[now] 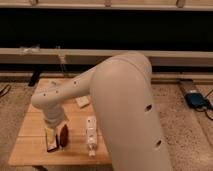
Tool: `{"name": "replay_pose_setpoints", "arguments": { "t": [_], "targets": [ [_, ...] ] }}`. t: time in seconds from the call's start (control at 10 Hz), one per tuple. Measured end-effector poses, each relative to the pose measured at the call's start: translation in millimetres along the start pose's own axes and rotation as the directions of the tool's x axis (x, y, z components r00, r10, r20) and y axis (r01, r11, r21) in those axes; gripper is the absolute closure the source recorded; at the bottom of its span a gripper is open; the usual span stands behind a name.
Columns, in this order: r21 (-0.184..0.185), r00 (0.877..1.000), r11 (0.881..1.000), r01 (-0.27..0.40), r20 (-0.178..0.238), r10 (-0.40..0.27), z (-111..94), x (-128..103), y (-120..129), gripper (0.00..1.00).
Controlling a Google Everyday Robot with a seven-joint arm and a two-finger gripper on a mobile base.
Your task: Place the pepper in the ceramic bowl
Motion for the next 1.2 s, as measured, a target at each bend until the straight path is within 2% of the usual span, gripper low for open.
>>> {"name": "replay_pose_setpoints", "arguments": {
  "t": [0.4, 1.2],
  "targets": [
    [0.028, 0.999, 1.0, 0.001, 0.046, -0.002, 9.0, 0.8, -3.9, 0.2],
    [0.029, 0.999, 1.0, -0.004, 0.044, 0.003, 9.6, -1.3, -0.9, 0.2]
  ]
}}
